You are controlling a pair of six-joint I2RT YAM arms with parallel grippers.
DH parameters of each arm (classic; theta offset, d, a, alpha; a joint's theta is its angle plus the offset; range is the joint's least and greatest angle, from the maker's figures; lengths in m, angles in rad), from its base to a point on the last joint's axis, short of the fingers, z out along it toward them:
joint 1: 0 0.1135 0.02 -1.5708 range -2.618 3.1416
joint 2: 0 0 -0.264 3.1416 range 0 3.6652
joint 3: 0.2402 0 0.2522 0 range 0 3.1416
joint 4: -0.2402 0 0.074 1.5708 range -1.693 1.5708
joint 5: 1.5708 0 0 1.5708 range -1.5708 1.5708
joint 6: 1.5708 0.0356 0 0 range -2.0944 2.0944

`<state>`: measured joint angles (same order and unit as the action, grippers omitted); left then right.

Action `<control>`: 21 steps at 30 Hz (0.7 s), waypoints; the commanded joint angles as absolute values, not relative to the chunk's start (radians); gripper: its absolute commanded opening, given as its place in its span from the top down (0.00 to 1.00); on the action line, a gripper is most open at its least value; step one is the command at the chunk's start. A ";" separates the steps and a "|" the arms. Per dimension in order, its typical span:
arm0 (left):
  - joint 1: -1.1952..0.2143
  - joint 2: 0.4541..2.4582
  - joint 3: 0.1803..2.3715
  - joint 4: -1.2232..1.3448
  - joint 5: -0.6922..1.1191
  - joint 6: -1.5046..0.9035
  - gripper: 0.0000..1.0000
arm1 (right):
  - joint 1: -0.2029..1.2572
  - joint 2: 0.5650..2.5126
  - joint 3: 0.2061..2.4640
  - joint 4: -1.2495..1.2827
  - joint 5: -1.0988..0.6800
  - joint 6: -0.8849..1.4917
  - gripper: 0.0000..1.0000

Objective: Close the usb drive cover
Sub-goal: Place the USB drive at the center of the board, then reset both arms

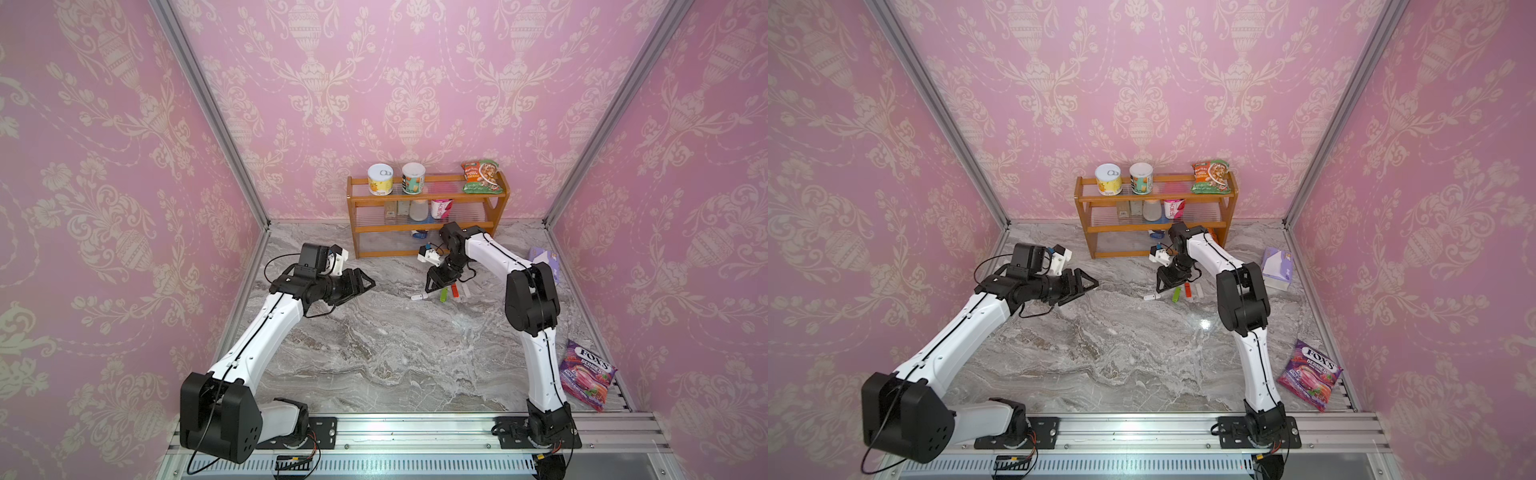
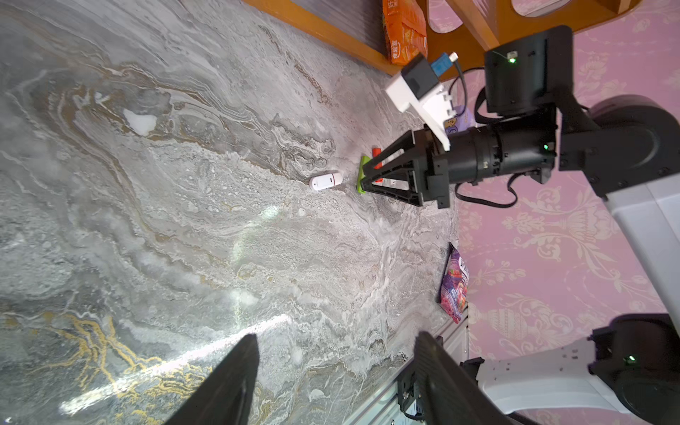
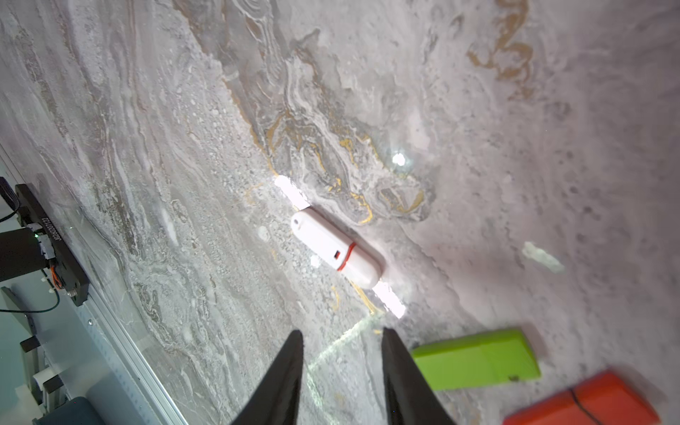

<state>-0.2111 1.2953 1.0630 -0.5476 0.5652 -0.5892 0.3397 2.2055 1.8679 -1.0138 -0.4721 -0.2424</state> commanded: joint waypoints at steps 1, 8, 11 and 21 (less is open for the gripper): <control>-0.201 1.264 1.111 -0.571 0.295 -0.575 0.29 | 0.357 1.992 1.714 -0.811 -0.479 -0.196 0.47; -0.198 1.035 0.902 -0.324 -0.350 -0.452 0.01 | 0.308 1.536 1.232 -0.331 -0.210 -0.095 0.00; -0.198 0.934 0.707 -0.111 -0.639 -0.369 0.01 | 0.265 1.394 1.029 -0.147 0.032 -0.048 0.00; -0.180 1.038 0.267 0.573 -0.729 -0.082 0.01 | 0.094 1.316 0.672 0.204 0.364 0.069 0.00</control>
